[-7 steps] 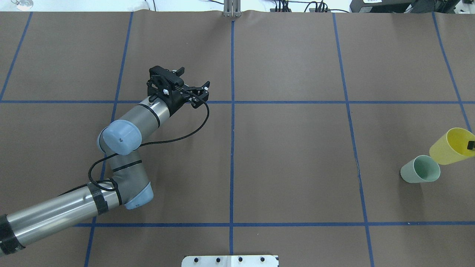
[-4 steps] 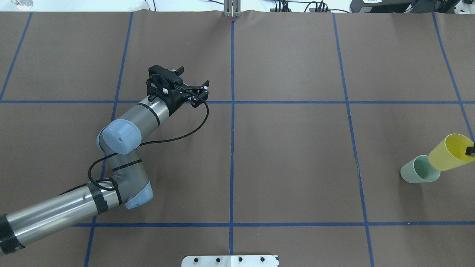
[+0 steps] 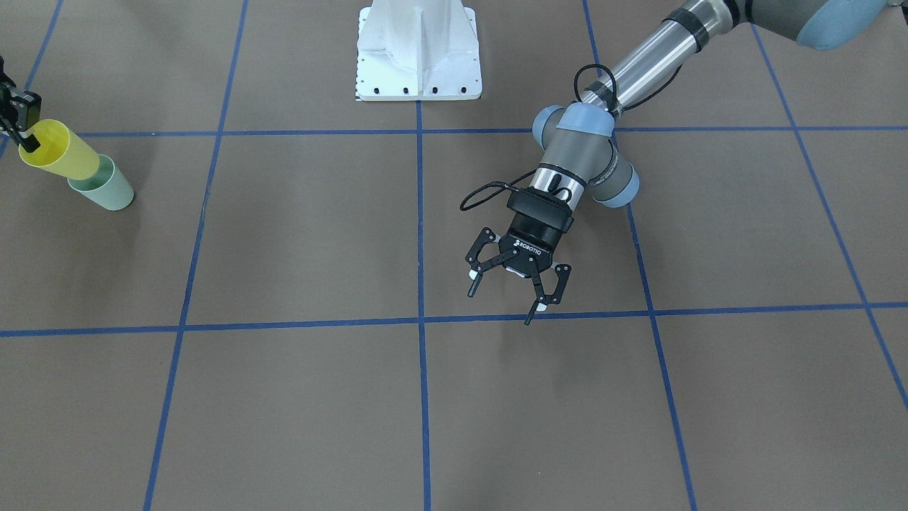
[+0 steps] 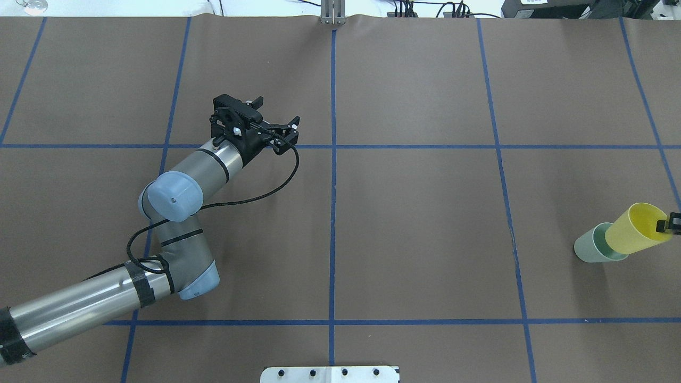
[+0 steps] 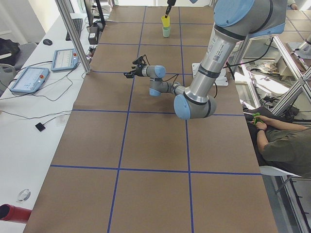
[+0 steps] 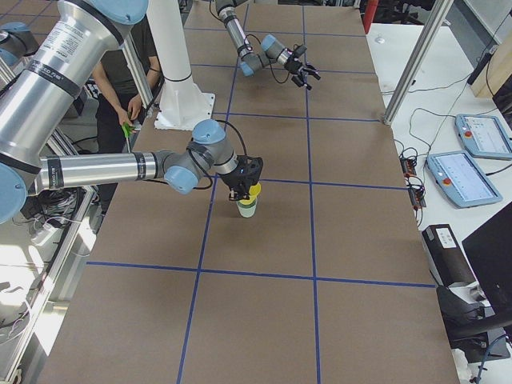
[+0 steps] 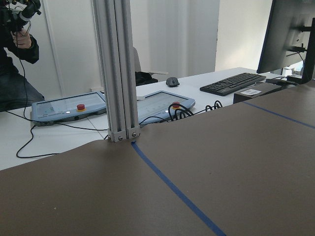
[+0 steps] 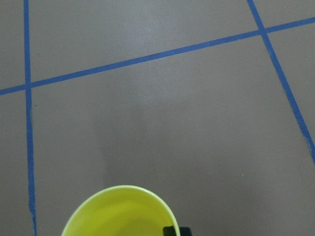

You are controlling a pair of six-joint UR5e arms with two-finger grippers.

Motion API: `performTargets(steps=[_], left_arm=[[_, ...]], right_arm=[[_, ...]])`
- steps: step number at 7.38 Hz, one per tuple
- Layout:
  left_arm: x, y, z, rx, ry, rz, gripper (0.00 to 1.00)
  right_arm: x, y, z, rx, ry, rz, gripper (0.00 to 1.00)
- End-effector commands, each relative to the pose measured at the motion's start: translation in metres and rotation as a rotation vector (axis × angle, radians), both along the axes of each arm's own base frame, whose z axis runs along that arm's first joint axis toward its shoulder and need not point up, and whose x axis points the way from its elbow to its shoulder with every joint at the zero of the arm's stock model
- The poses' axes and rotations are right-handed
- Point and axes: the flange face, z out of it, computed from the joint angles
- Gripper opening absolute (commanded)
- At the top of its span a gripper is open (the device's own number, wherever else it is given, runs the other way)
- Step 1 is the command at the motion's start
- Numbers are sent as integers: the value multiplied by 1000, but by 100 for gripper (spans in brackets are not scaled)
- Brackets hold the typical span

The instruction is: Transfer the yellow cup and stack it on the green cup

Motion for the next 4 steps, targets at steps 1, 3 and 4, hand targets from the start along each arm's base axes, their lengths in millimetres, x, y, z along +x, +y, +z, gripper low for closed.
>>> performTargets(steps=[1, 3, 4], left_arm=[[0, 0, 1, -1, 0, 1, 99], [0, 0, 2, -2, -1, 1, 99], [-1, -1, 2, -2, -1, 0, 99]], right_arm=[[-6, -2, -3, 8, -8, -11, 0], [-8, -2, 3, 0, -1, -15, 0], [-8, -2, 4, -1, 0, -15, 0]])
